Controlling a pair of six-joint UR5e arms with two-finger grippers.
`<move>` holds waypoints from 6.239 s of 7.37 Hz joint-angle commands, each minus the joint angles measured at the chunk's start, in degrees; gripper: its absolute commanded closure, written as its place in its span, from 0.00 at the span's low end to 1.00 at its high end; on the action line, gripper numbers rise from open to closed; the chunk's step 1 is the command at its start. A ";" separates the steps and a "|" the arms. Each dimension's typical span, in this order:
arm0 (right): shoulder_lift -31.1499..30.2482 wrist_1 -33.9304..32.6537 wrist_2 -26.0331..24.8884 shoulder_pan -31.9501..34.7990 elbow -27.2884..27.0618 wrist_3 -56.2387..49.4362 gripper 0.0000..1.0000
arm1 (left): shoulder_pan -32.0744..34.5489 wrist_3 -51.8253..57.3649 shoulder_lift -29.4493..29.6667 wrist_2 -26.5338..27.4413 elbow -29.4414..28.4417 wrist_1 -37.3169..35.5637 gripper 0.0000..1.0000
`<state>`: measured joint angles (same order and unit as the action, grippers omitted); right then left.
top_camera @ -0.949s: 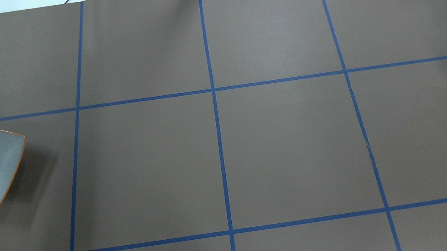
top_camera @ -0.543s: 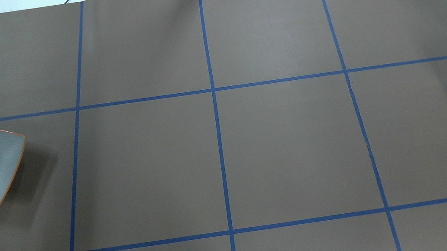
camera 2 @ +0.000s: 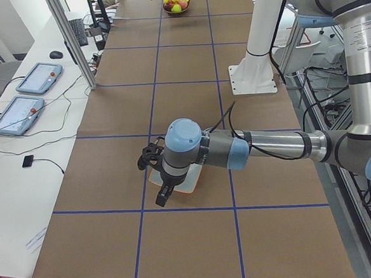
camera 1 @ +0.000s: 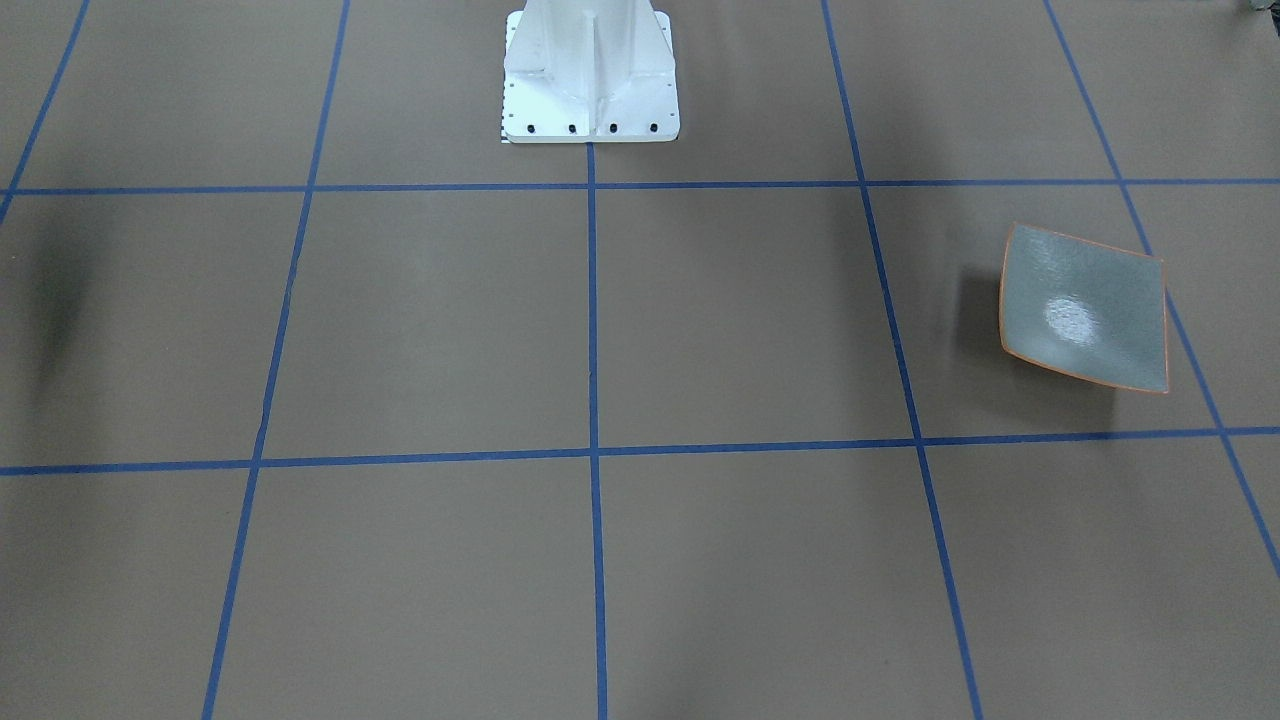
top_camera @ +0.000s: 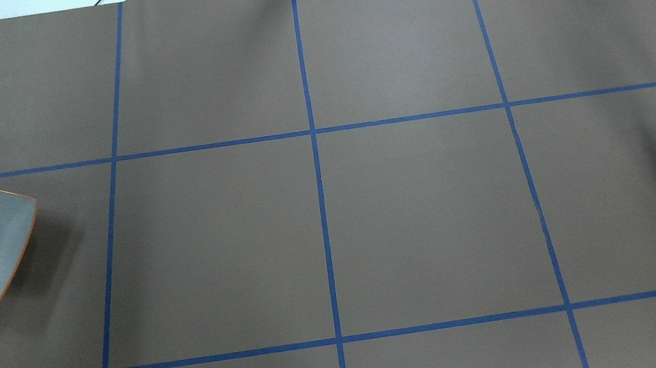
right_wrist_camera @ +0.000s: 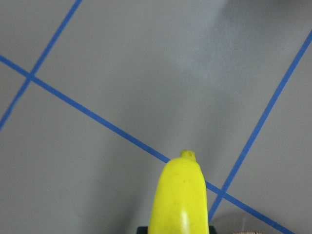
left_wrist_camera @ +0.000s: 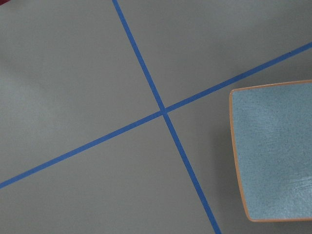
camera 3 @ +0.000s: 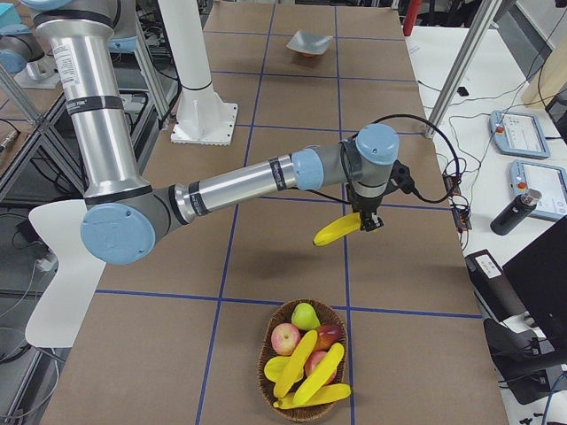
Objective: Transfer all bananas from basket to plate
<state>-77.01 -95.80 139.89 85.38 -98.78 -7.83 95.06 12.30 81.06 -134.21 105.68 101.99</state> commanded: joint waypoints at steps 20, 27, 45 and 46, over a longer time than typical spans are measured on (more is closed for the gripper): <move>27.70 27.77 -31.25 -46.09 -12.75 102.05 1.00 | -51.19 -82.88 39.62 -0.09 4.53 35.91 0.00; 27.70 29.09 -31.60 -47.50 -13.90 101.61 1.00 | -52.52 -82.88 39.97 -0.09 4.98 37.22 0.99; -4.10 21.27 -17.49 -19.33 -9.08 42.37 0.00 | -39.95 -51.61 -6.78 5.17 5.09 36.96 1.00; -4.90 21.35 -13.54 -15.46 -6.37 34.72 0.00 | -39.78 -49.41 -6.61 5.53 2.37 36.88 1.00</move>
<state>-80.14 -74.53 121.75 64.99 -108.24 37.36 55.09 -40.22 74.76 -129.92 111.48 138.96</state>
